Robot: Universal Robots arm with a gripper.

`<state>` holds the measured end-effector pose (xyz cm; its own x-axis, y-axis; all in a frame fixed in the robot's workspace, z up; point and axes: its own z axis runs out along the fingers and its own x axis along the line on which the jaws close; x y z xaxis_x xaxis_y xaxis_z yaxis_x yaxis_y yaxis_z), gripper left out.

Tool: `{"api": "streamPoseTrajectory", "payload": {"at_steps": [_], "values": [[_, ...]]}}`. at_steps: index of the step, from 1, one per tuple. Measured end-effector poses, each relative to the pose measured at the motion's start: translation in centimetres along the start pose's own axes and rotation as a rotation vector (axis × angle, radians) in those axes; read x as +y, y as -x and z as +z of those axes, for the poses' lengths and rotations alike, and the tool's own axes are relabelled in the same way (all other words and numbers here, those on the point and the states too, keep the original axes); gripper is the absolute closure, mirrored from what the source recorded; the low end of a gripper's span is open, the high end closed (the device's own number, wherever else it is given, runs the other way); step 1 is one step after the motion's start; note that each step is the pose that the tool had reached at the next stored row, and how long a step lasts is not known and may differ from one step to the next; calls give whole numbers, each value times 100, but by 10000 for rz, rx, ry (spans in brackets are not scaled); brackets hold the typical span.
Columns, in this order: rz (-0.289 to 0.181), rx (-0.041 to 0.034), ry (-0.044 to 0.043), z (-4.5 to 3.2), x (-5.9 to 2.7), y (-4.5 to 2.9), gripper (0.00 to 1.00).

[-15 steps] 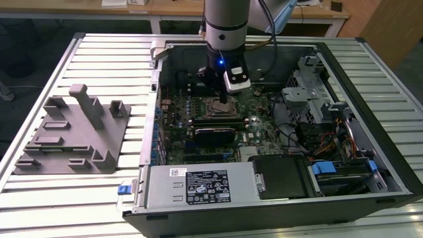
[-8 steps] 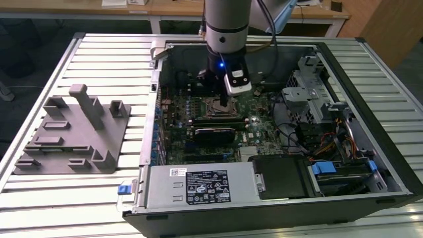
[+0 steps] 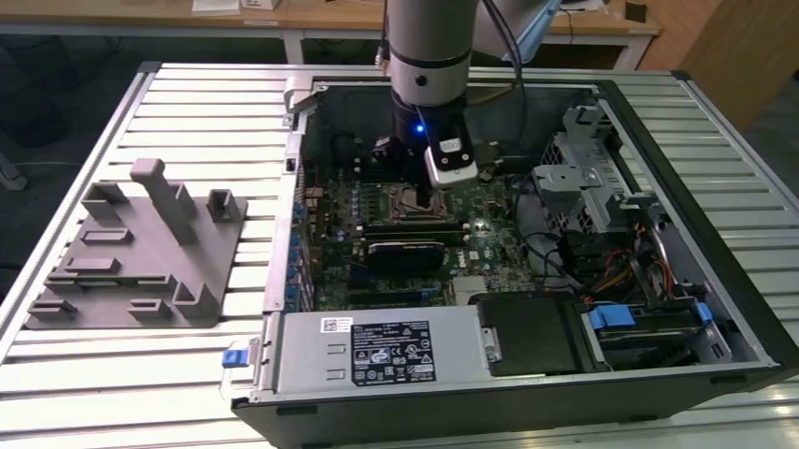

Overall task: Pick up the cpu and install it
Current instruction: 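Install the second cpu locking lever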

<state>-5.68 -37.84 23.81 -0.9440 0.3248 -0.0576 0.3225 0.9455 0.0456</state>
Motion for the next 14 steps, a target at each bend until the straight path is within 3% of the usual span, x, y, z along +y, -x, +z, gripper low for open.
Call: {"api": "streamPoseTrajectory", "payload": {"at_steps": [10, 14], "values": [[-8, -47, -132, 3, -92, 32, 89], [-100, -7, -156, 9, -98, 33, 89]]}}
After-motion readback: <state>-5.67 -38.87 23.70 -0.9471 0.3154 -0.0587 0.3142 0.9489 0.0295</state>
